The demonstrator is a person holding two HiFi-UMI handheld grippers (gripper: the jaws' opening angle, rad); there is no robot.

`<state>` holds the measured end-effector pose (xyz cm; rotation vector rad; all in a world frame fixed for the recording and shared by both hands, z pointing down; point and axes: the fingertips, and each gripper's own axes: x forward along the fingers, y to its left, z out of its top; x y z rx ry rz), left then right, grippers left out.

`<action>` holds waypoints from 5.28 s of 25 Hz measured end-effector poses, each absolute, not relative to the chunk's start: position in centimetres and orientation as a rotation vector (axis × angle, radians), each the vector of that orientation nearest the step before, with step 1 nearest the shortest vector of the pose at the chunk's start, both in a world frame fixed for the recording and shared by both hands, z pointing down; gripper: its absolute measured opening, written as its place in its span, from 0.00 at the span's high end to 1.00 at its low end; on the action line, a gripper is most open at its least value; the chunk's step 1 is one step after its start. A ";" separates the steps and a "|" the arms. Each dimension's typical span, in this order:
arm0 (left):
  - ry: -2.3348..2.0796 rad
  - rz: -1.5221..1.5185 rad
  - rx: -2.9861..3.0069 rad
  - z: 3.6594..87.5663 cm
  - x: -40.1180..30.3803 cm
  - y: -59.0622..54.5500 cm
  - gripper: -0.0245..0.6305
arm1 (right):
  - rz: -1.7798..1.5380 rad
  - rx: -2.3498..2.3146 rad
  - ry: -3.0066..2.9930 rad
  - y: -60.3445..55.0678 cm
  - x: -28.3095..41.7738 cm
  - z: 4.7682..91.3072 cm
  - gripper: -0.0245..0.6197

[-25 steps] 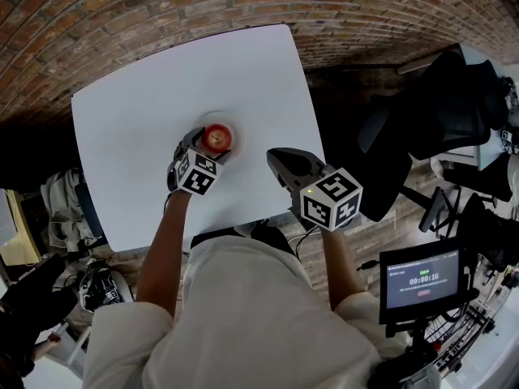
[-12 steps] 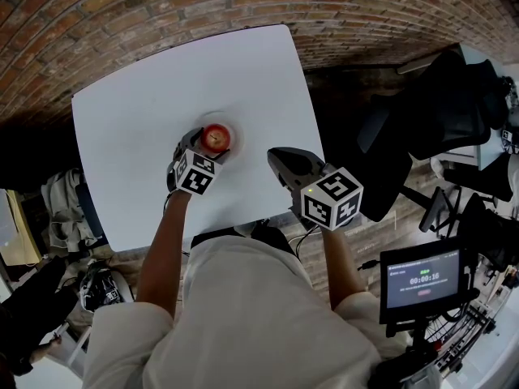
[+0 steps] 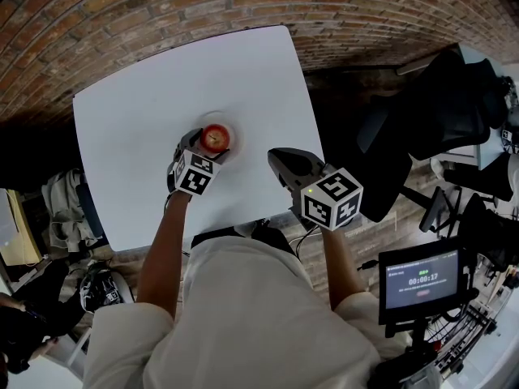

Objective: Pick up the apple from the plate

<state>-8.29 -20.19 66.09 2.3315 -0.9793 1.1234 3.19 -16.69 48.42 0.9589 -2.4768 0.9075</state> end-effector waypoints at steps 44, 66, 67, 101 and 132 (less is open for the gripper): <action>-1.162 0.938 2.390 57.1 -9.6 -16.4 0.36 | 0.745 0.892 -2.574 -12.6 1.2 43.7 0.96; -1.239 0.815 2.473 49.5 -9.5 -14.1 0.36 | 0.646 0.886 -2.642 -11.1 0.3 40.4 0.96; -1.245 0.810 2.480 49.1 -9.5 -14.2 0.36 | 0.637 0.887 -2.645 -11.2 0.4 40.2 0.96; -1.662 0.588 2.591 36.4 -13.4 -11.9 0.36 | 0.343 0.893 -2.748 -12.5 -2.2 33.0 0.96; -1.744 0.507 2.646 33.6 -13.9 -10.9 0.36 | 0.230 0.936 -2.719 -12.9 -2.6 31.7 0.96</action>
